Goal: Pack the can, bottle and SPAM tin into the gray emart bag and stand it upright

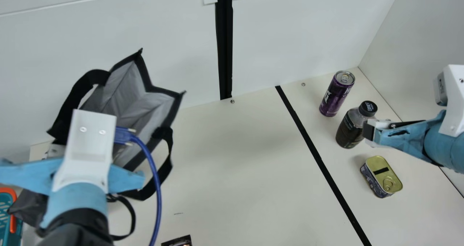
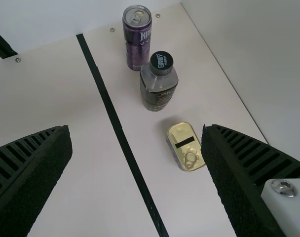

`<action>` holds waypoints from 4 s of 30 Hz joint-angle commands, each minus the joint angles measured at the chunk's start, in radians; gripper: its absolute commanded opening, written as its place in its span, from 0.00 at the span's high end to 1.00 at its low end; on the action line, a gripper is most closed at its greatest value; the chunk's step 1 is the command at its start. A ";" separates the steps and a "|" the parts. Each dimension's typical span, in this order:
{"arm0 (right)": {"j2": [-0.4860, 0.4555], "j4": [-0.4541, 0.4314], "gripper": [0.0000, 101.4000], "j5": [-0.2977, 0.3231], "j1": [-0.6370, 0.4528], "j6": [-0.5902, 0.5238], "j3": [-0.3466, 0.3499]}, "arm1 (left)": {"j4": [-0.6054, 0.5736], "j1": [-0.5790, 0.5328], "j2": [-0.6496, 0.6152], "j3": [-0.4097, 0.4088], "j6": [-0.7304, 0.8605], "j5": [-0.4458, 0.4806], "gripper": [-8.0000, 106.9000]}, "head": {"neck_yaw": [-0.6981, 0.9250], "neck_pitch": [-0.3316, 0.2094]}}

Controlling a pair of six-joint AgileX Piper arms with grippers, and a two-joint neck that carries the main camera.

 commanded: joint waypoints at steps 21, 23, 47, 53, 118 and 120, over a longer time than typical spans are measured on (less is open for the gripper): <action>0.000 0.000 0.06 0.000 0.000 0.000 0.000 | -0.182 -0.167 0.077 -0.023 -0.195 0.001 1.00 | -0.002 -0.023; 0.000 0.000 0.06 0.000 0.000 0.000 0.000 | -0.195 -0.178 0.081 -0.031 -0.207 0.001 1.00 | -0.002 -0.023; 0.000 0.000 0.06 0.000 0.000 0.000 0.000 | -0.481 -0.160 0.049 -0.049 -0.343 -0.099 1.00 | -0.002 -0.023; 0.000 0.000 0.06 0.000 0.000 0.000 0.000 | -0.566 -0.102 0.016 0.047 -0.348 -0.215 1.00 | -0.002 -0.023; 0.000 0.000 0.06 0.000 0.000 0.000 0.000 | -1.374 0.366 -0.030 0.338 0.242 -0.739 1.00 | -0.002 -0.023; 0.000 0.000 0.06 0.000 0.000 0.000 0.000 | -1.378 0.371 -0.029 0.338 0.246 -0.741 1.00 | -0.002 -0.023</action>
